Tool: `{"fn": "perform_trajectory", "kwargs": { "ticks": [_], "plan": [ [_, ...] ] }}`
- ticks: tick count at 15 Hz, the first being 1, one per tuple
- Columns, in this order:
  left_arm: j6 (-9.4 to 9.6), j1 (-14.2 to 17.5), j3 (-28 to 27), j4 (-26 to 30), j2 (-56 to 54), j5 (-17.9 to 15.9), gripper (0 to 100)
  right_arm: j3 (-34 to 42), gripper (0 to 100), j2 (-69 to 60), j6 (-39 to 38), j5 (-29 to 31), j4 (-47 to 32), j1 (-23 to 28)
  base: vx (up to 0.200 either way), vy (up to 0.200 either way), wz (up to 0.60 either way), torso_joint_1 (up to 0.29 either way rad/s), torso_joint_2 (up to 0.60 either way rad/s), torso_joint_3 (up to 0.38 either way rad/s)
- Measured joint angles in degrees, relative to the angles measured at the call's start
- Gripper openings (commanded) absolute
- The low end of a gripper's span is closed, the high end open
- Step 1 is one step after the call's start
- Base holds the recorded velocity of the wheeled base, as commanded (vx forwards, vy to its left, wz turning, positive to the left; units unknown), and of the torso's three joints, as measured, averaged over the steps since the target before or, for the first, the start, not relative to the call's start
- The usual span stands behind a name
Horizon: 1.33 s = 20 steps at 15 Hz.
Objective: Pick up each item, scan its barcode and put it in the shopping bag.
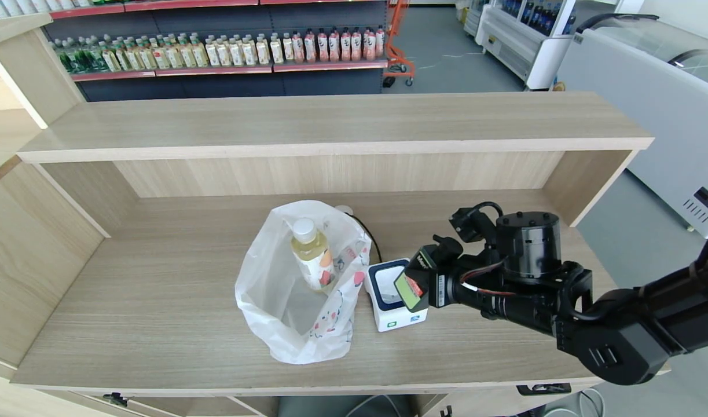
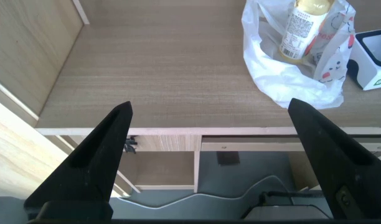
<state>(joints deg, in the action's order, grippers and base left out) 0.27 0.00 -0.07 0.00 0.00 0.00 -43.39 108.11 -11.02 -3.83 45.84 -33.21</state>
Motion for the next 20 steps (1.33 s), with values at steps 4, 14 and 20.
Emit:
{"fn": "perform_trajectory", "kwargs": {
  "ticks": [4,14,20],
  "plan": [
    [-0.02,0.0,0.0,0.0,0.0,0.0,100,-0.4,0,0.8,-2.3,0.0,0.3,-0.9,0.0,0.0,0.0,0.0,0.0,0.0],
    [-0.02,0.0,0.0,0.0,0.0,0.0,100,-4.4,0,4.7,-3.0,0.2,0.4,-1.3,0.0,0.0,0.0,0.0,0.0,0.0],
    [-0.02,0.0,0.0,0.0,0.0,0.0,100,-5.3,0,7.1,-2.9,0.1,2.9,-1.1,0.0,0.0,0.0,0.0,0.0,0.0]
  ]
}}
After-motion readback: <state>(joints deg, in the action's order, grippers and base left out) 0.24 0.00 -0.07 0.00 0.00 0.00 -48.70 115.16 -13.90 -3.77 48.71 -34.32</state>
